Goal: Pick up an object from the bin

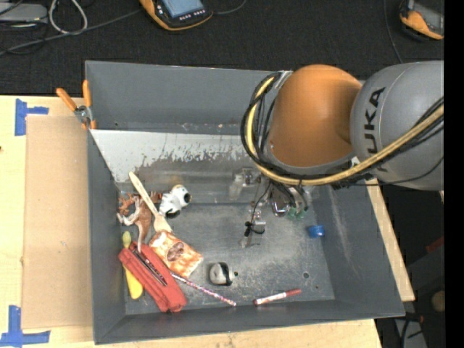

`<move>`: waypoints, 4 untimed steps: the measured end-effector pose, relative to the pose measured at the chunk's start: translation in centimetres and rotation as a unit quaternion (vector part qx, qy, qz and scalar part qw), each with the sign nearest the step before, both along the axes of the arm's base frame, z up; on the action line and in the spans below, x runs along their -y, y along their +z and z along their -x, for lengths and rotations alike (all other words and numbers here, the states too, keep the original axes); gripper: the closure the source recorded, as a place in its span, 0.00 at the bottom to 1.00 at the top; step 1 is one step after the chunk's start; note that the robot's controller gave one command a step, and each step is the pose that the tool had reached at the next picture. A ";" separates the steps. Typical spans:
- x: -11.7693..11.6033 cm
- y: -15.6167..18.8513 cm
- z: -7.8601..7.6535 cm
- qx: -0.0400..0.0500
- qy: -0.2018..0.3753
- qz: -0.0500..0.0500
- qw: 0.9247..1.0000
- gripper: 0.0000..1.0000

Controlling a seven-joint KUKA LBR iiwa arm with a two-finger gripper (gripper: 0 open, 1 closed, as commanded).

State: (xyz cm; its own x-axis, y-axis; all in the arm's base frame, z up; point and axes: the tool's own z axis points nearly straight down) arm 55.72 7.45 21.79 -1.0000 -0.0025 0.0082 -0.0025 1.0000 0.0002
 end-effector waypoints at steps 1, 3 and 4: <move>0.0 0.3 -0.1 0.003 -0.001 0.000 1.000 0.00; -6.9 -8.6 -0.4 0.007 0.074 0.000 0.997 0.00; -9.7 -11.5 2.6 0.000 0.006 0.000 1.000 0.00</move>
Offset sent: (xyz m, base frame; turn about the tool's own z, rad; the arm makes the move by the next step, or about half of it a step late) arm -0.0072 0.0690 -0.1479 -0.0883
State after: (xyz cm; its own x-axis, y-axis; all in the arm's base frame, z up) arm 53.11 17.11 10.25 -0.9999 -0.0146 0.0075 -0.0146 0.9999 0.0000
